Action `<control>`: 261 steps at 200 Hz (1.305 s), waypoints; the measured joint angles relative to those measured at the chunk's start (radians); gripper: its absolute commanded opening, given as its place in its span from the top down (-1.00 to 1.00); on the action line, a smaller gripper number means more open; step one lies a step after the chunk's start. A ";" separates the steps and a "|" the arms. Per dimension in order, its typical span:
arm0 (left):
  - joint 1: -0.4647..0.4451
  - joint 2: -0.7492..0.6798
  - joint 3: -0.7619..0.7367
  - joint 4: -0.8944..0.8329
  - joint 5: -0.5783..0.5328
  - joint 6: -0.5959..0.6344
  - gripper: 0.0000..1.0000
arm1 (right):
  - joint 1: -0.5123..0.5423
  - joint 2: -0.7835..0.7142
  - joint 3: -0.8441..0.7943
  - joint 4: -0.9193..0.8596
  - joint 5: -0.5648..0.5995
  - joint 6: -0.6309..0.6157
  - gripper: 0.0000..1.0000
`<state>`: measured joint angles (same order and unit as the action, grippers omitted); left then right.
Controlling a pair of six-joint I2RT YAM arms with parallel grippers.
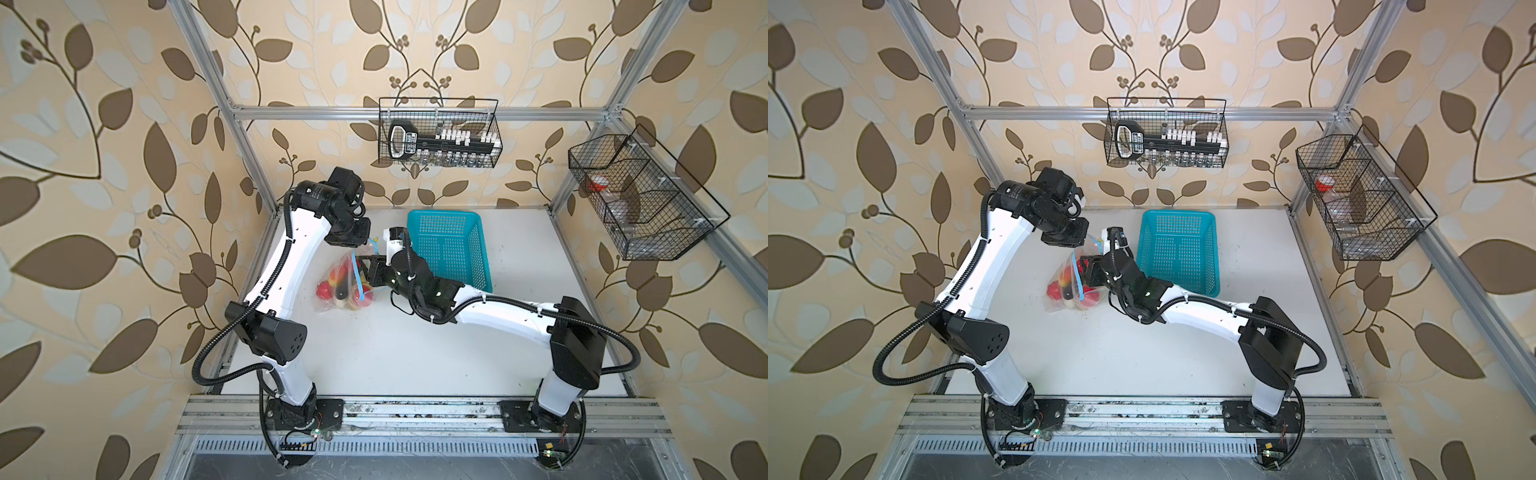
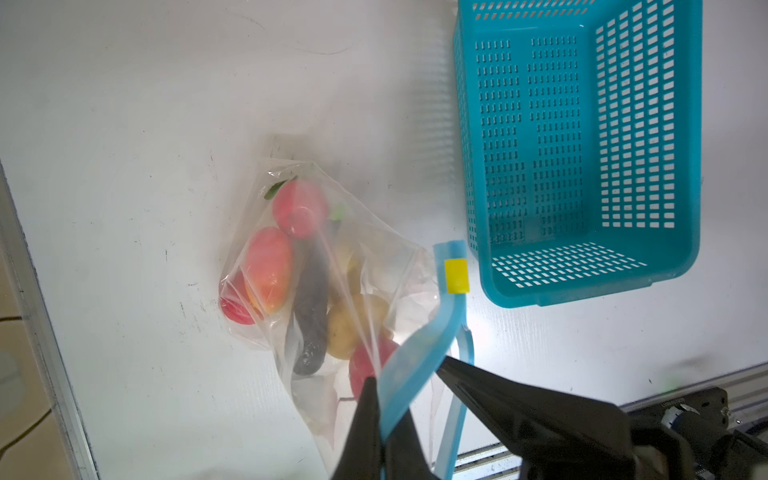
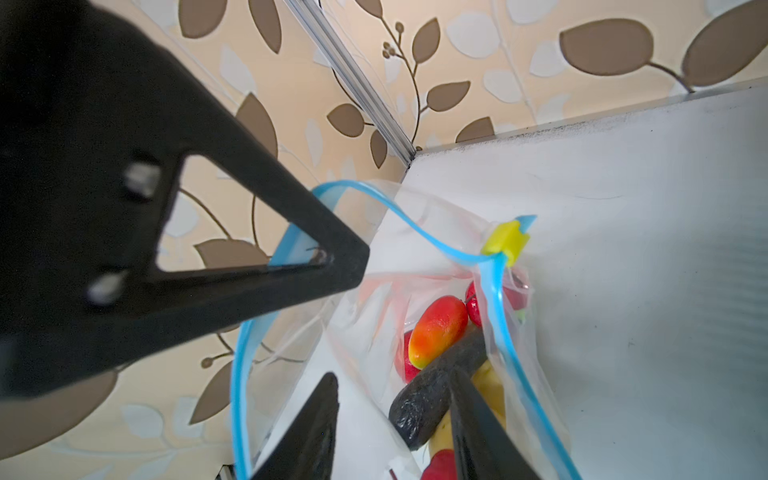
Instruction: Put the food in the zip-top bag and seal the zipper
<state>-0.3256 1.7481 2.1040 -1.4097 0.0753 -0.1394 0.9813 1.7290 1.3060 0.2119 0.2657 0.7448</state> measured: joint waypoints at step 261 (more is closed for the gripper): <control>0.000 -0.080 -0.378 0.245 0.186 -0.018 1.00 | -0.235 -0.106 -0.039 -0.222 -0.283 0.272 0.34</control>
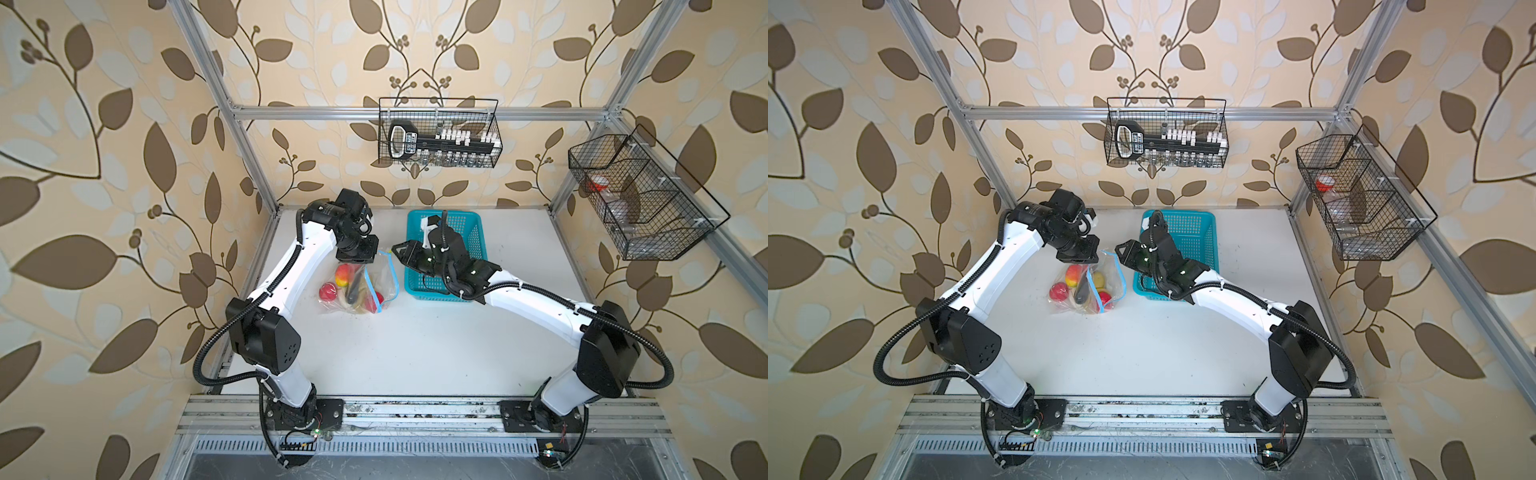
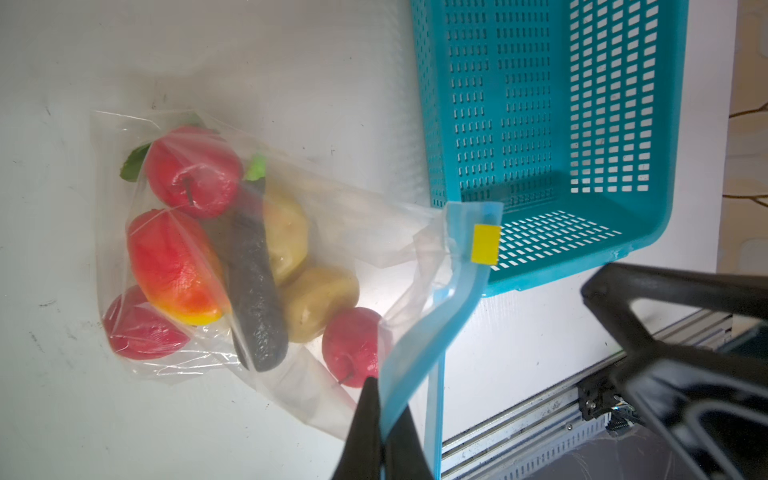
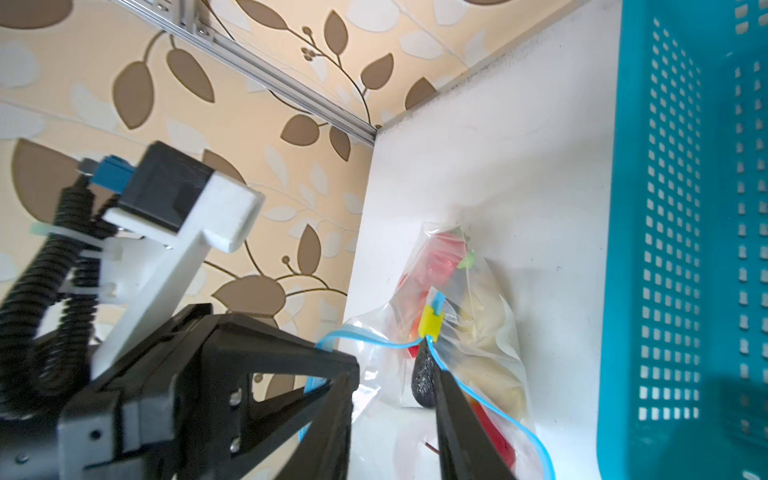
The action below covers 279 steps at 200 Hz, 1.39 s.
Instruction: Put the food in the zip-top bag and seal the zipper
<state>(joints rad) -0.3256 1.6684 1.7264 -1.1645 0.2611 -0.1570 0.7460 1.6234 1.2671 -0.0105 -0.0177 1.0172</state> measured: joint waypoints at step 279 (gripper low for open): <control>0.000 -0.095 -0.161 0.137 -0.002 -0.031 1.00 | -0.008 0.083 0.077 -0.035 -0.035 0.023 0.40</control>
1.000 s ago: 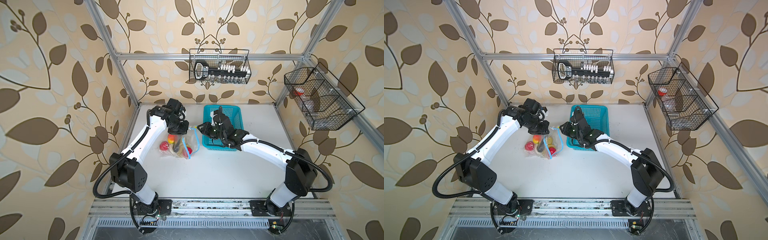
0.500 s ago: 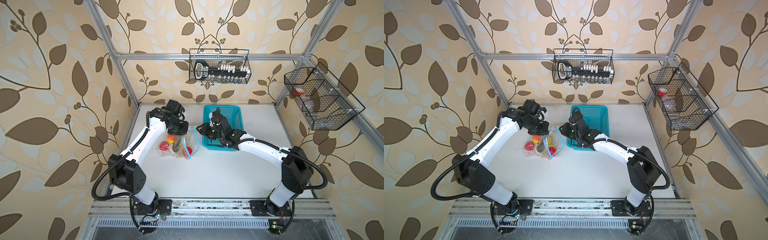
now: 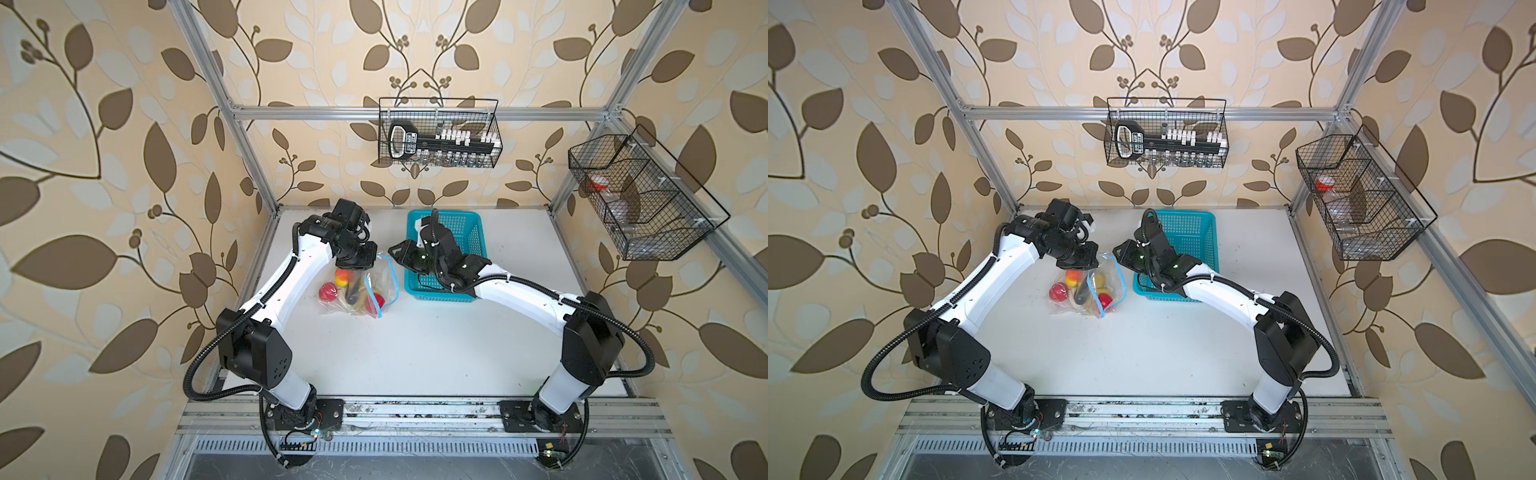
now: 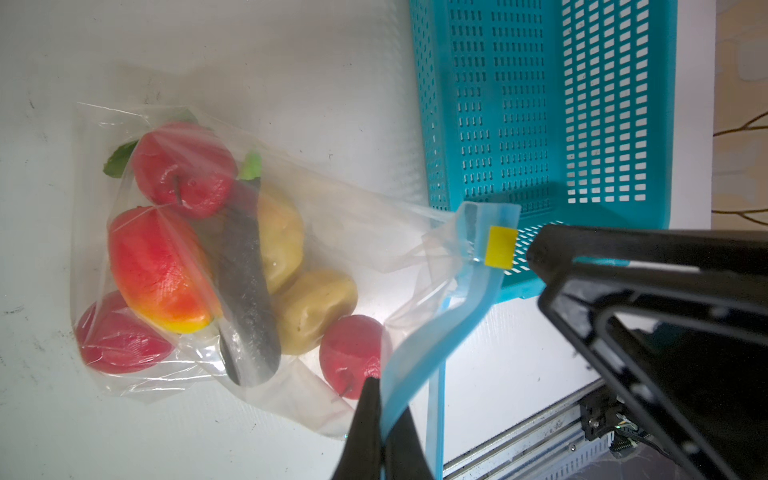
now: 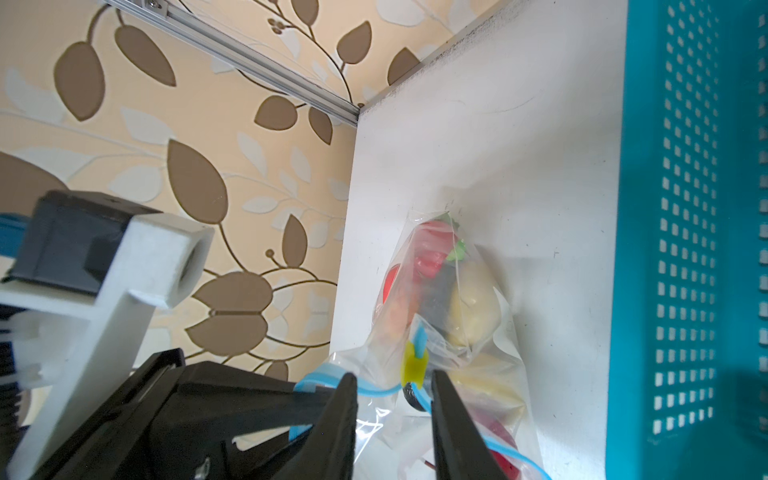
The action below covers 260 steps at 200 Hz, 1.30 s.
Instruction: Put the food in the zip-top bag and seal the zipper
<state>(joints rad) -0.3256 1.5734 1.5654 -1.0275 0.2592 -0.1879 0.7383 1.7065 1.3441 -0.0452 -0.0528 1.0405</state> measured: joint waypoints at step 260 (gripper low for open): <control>0.000 0.003 0.161 -0.057 -0.128 0.040 -0.77 | -0.016 0.107 0.099 0.026 -0.060 0.001 1.00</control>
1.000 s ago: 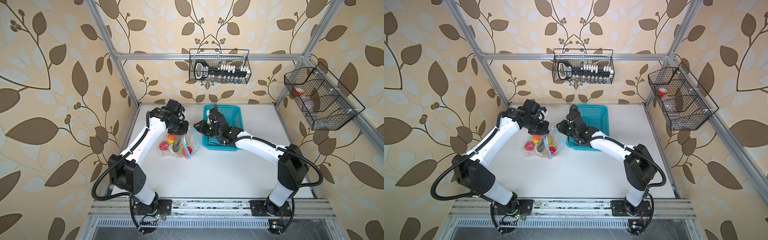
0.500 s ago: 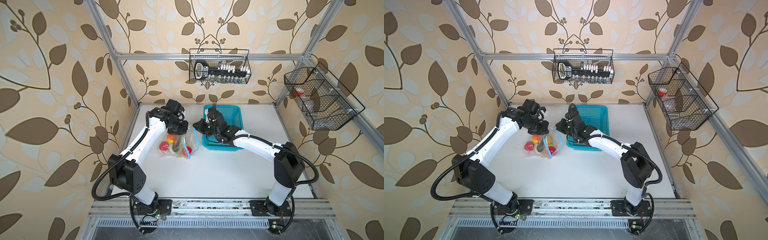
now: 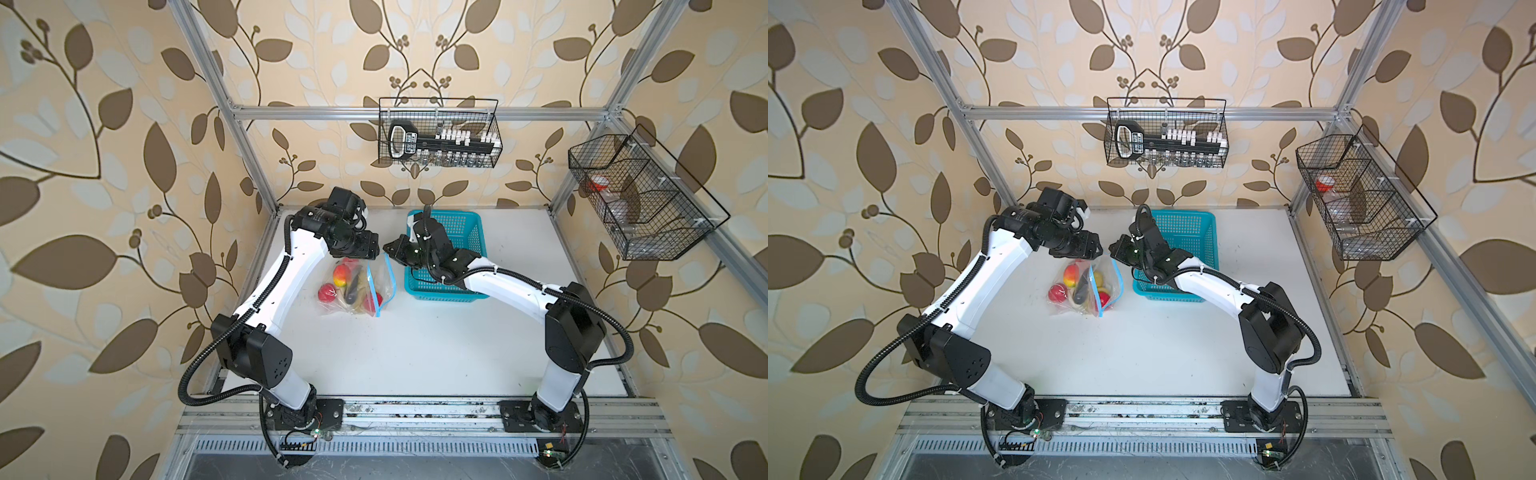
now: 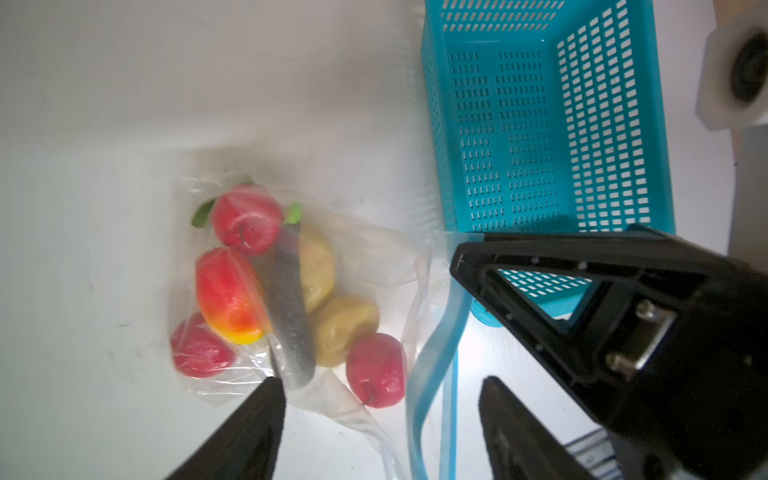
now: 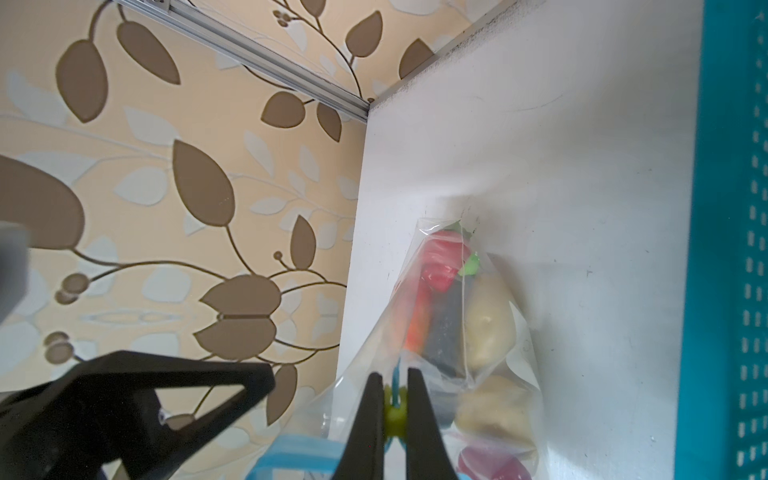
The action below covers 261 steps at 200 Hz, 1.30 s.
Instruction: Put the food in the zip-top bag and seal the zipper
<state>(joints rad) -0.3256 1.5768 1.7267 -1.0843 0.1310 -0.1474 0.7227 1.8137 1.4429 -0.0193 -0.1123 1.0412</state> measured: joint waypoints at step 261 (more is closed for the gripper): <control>0.451 0.065 -0.043 0.214 0.602 0.550 -0.98 | -0.054 0.329 0.727 -0.414 -0.288 -0.333 1.00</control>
<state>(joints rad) 0.1257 1.6417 1.6840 -0.8703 0.7330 0.4030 0.6685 2.1429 2.1696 -0.4335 -0.4004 0.7086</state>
